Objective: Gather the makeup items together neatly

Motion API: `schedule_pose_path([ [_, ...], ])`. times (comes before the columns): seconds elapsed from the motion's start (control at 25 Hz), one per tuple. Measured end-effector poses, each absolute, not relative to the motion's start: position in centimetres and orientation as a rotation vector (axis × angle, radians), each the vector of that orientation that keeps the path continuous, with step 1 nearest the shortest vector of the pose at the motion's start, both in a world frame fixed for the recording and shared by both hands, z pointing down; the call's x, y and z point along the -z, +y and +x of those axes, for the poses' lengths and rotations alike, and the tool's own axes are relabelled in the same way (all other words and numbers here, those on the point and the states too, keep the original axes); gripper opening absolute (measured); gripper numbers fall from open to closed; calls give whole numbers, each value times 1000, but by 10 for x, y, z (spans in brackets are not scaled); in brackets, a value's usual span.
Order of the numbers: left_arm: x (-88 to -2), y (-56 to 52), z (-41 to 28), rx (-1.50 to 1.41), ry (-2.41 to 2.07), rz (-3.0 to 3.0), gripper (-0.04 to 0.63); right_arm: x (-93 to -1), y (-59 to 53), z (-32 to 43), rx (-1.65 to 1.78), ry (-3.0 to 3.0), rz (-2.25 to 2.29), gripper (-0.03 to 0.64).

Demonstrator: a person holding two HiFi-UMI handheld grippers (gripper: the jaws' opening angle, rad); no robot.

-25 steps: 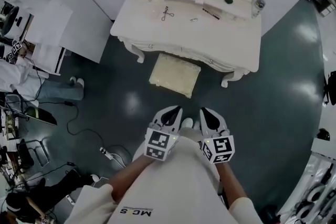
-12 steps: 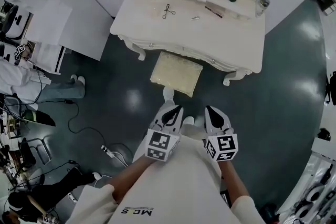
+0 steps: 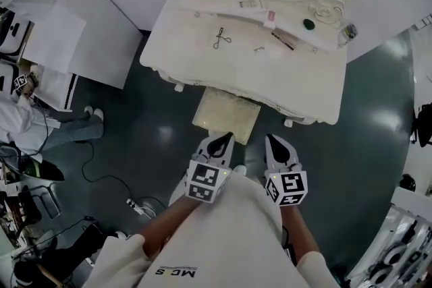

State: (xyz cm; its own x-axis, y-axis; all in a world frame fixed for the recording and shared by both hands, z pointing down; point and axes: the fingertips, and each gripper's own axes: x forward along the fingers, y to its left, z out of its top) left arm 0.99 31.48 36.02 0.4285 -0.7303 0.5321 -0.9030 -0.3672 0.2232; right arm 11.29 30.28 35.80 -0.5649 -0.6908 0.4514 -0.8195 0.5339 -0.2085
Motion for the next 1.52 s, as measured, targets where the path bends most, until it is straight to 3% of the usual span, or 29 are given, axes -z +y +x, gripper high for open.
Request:
schedule_pose_path([
  [0.84, -378, 150, -67, -542, -1277, 2214, 9, -355, 145, 49, -566, -2388, 1302, 3],
  [1.52, -418, 91, -56, -571, -1427, 2055, 9, -387, 96, 40, -599, -2479, 1164, 3],
])
